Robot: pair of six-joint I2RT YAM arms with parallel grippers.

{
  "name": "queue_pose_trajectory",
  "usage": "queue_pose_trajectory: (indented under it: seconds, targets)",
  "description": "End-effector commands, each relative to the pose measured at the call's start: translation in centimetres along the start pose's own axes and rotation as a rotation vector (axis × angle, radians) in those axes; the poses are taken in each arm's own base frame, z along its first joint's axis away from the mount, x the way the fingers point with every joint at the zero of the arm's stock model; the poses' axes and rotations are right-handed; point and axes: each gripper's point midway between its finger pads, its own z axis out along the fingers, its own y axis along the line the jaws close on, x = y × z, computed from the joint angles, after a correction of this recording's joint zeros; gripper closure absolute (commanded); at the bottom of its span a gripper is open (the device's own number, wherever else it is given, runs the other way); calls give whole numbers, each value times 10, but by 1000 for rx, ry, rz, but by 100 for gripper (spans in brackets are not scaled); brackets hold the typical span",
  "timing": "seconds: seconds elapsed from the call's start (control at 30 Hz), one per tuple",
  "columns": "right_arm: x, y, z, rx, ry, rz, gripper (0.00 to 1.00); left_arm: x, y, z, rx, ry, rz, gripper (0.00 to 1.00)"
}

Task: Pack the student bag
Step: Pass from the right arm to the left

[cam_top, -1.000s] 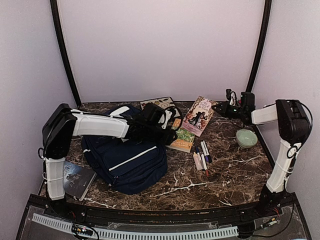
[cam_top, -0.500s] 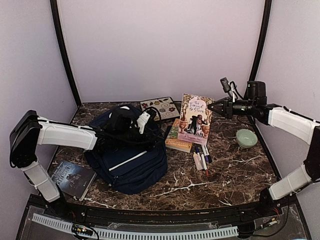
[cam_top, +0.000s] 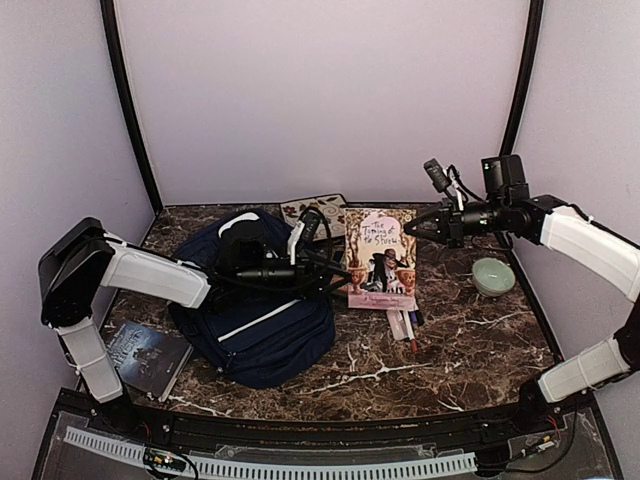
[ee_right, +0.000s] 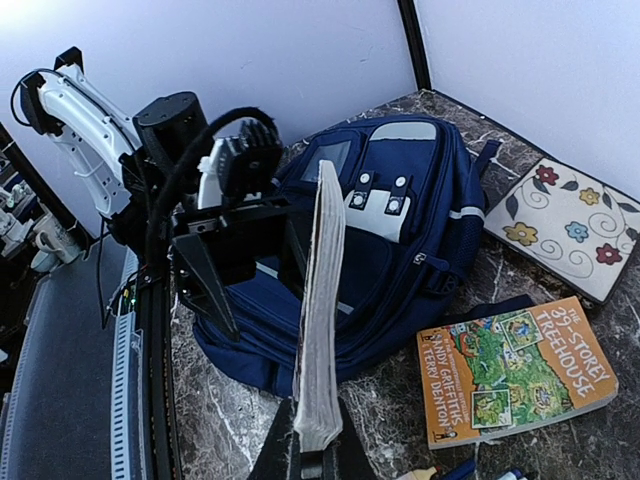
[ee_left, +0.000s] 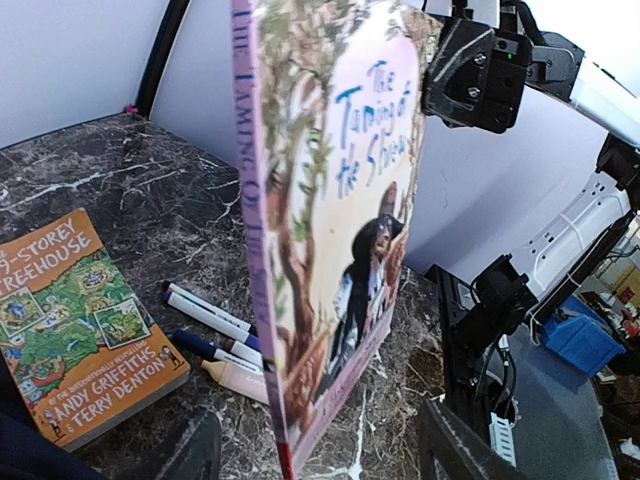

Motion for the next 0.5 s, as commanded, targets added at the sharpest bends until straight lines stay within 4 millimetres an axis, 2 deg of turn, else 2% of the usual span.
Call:
queue_pose_trajectory:
  seconds: [0.0, 0.03, 0.1, 0.2, 0.27, 0.33, 0.47]
  targets:
    - [-9, 9, 6, -40, 2, -26, 100, -27, -23, 15, 126, -58, -13, 32]
    - [-5, 8, 7, -47, 13, -16, 100, -28, -22, 18, 125, -56, -11, 33]
    - [-15, 9, 8, -56, 7, -31, 100, -29, -22, 23, 129, -53, -11, 34]
    - [-18, 7, 10, -60, 3, -22, 100, -28, -23, 29, 153, -36, -19, 45]
    - [-19, 4, 11, -51, -3, -6, 100, -28, -24, 31, 172, -31, -30, 57]
    - [-19, 0, 13, -49, 0, 12, 100, -23, -24, 35, 179, -2, -59, 77]
    - [-12, -5, 18, -52, 21, 52, 100, -20, -27, 30, 196, -10, -91, 94]
